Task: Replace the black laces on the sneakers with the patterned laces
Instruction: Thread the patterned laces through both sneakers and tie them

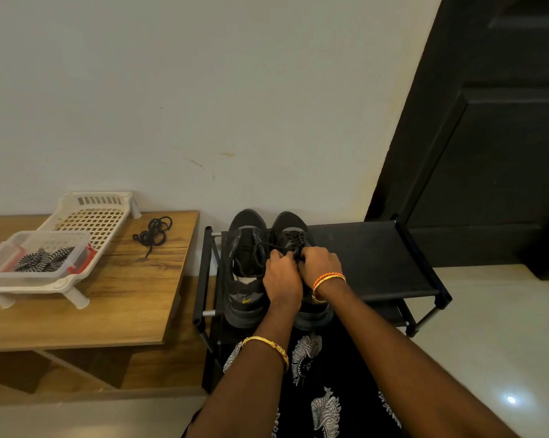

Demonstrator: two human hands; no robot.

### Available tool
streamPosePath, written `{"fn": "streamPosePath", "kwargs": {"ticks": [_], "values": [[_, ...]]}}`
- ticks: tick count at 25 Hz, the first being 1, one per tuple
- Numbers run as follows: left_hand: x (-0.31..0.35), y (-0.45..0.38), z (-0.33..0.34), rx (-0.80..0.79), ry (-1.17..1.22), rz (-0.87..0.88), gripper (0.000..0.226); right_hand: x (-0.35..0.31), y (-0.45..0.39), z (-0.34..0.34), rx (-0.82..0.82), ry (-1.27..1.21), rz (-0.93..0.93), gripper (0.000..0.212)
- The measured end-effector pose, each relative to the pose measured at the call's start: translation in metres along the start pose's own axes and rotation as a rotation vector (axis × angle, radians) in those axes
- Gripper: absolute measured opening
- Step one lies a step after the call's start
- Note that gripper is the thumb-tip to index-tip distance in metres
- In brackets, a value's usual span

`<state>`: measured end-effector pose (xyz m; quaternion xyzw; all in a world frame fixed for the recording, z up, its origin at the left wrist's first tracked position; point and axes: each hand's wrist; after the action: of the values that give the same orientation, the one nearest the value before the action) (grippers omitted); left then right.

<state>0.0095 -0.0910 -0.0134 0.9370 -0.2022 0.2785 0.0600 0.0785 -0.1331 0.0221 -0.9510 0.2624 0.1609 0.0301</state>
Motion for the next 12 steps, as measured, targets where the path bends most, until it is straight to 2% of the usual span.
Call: {"fn": "streamPosePath", "kwargs": {"ticks": [5, 12], "values": [[0.000, 0.000, 0.000, -0.001, -0.030, 0.001, 0.024, 0.005, 0.002, 0.005, 0.083, -0.133, 0.028, 0.024], [0.001, 0.001, 0.000, 0.014, -0.024, 0.009, 0.024, 0.009, 0.012, -0.018, 0.426, -0.723, 0.136, 0.011]]}}
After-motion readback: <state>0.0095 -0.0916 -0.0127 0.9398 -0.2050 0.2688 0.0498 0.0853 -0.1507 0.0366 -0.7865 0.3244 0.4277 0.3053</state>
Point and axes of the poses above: each hand's wrist, its own y-axis away from the middle knuckle, its own z-axis out of the palm, x = y × z, and after that the axes turned 8 degrees about -z, right-handed
